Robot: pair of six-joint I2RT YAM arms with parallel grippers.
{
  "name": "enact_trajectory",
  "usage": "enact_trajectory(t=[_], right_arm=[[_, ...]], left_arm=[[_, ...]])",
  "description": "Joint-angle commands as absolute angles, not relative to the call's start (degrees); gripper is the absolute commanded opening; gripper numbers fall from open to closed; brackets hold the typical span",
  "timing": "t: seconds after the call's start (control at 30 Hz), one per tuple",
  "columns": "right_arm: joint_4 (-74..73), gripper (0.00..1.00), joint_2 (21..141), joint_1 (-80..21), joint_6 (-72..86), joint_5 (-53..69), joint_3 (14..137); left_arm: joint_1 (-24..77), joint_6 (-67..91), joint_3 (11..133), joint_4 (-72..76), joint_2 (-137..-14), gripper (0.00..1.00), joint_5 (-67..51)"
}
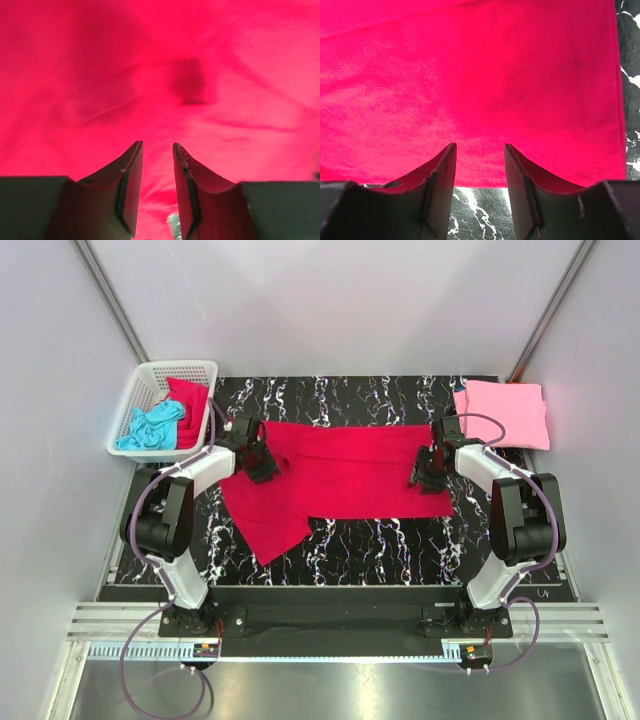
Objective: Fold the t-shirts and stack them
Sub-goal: Fold the tshirt
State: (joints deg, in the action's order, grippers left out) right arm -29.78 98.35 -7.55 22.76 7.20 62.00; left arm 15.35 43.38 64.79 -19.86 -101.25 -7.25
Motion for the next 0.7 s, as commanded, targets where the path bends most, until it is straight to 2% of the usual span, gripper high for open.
enact_trajectory(t=[0.0,0.2,0.67], right_arm=[[-28.92,0.5,97.56,-8.0,23.03,7.91,62.58],[-28.92,0.5,97.82,-8.26,23.2,7.91,62.4],[-28.92,0.49,98.17,-8.35,22.85,8.09,61.96]], left_arm=[[15.82,44.12,61.1,-21.0,-96.25,0.35,0.69],[15.82,47.37,57.04,-19.43,-93.08,0.33,7.29],[15.82,48.69,64.15,-19.86,-99.75,0.32,12.3]])
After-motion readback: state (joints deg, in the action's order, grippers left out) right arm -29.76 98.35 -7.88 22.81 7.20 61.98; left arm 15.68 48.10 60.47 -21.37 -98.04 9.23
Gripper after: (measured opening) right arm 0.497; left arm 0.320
